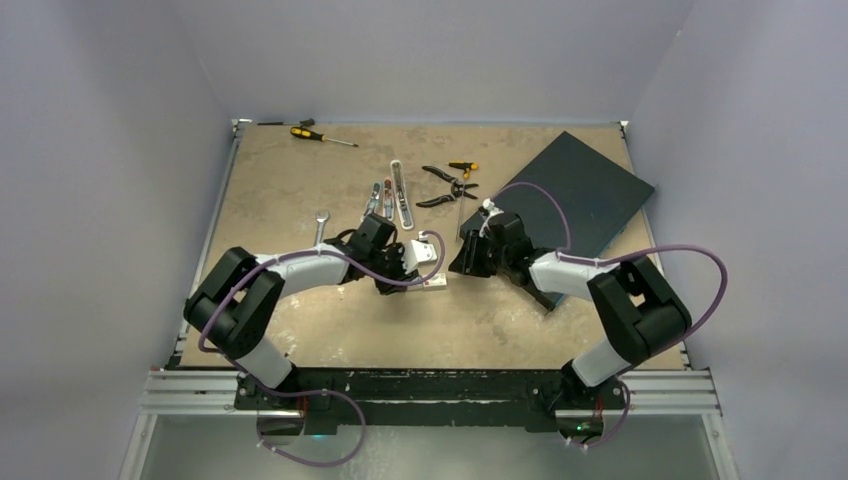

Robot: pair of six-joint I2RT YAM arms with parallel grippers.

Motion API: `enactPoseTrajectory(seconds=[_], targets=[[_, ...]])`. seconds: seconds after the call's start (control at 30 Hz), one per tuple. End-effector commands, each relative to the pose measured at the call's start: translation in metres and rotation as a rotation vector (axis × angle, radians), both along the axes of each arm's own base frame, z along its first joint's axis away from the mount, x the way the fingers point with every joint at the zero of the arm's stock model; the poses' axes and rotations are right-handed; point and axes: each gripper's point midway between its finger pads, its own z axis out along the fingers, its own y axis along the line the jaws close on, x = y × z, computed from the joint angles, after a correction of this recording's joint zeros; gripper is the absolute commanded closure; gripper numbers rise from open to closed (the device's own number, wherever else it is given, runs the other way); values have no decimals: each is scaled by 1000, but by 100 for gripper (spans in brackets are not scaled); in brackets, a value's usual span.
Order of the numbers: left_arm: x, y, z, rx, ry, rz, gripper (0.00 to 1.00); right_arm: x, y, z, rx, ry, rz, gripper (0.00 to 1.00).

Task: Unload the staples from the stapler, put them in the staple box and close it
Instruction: Close the staple box at the center of the board.

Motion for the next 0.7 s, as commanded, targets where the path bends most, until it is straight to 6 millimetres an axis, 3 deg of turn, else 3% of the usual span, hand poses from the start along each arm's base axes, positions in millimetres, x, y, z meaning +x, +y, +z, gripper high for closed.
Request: enactPoseTrajectory(seconds=[0.0,0.67], targets=[[2,-11,6,-24,14,-12,73,-5,9,-1,40,29,26,64],[0,-15,5,-29,28,-23,74,-12,29,-6,82,68,104,75]])
